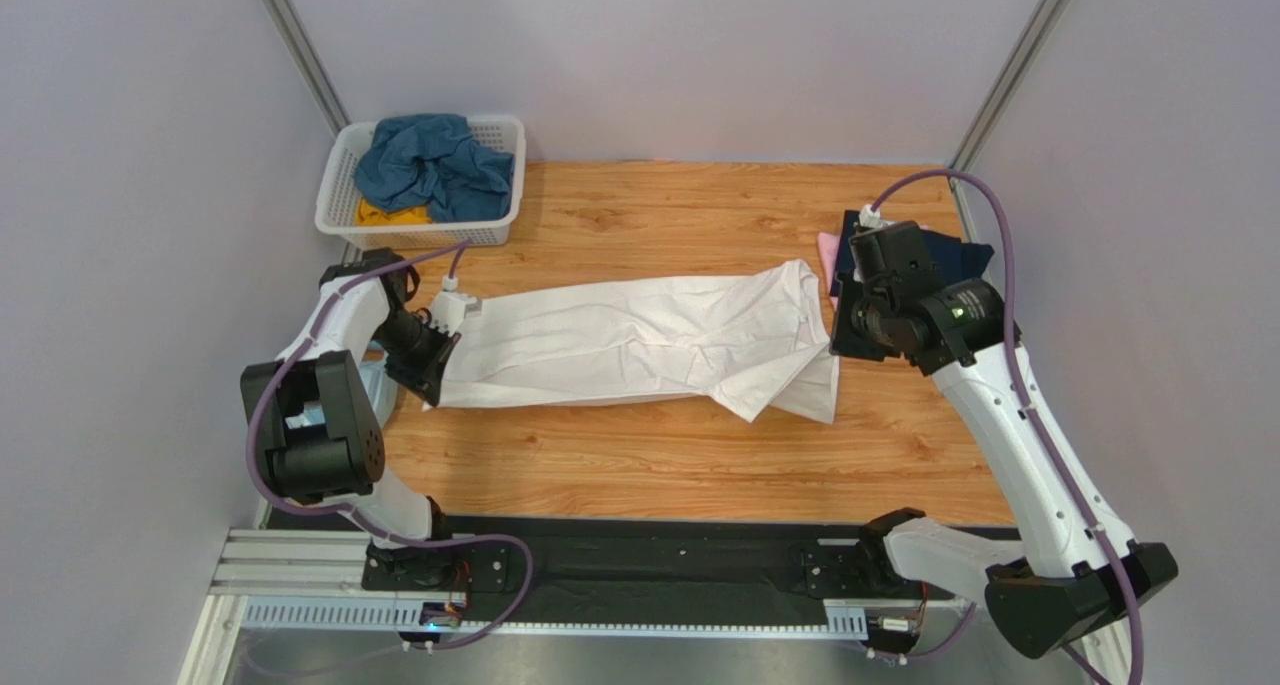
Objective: Fold and stack the t-shirts
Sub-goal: Fold the other side of the tshirt into a rectangle
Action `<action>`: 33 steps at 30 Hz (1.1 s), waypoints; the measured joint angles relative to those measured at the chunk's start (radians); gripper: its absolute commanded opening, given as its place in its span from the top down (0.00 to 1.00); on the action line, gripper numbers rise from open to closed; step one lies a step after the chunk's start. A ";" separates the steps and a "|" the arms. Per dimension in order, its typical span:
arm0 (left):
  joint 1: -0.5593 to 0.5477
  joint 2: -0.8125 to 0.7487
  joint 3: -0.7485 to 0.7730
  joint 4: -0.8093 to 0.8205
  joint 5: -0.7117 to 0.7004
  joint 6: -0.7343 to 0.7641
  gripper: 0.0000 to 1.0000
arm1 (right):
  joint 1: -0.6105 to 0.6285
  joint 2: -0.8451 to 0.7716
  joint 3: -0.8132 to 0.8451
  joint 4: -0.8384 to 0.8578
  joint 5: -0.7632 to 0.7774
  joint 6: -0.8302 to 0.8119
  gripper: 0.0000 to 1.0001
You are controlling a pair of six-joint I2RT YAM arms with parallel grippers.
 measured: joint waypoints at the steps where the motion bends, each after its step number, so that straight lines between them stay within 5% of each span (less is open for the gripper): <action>1: 0.000 0.016 0.006 0.002 -0.002 0.000 1.00 | -0.008 0.020 0.008 0.016 0.003 -0.005 1.00; 22: 0.001 0.240 0.203 0.028 -0.021 -0.021 1.00 | -0.111 0.288 0.082 0.220 -0.013 -0.033 1.00; 25: 0.001 0.260 0.219 0.032 -0.021 -0.027 0.94 | -0.112 0.324 0.121 0.229 -0.013 -0.036 1.00; 27: 0.001 0.272 0.224 0.040 -0.023 -0.034 0.70 | -0.113 0.346 0.147 0.231 -0.013 -0.037 1.00; 28: 0.001 0.277 0.225 0.045 -0.026 -0.037 0.01 | -0.115 0.362 0.163 0.235 -0.013 -0.038 1.00; 33: 0.002 0.293 0.229 0.071 -0.065 -0.058 0.00 | -0.124 0.454 0.217 0.267 -0.006 -0.038 1.00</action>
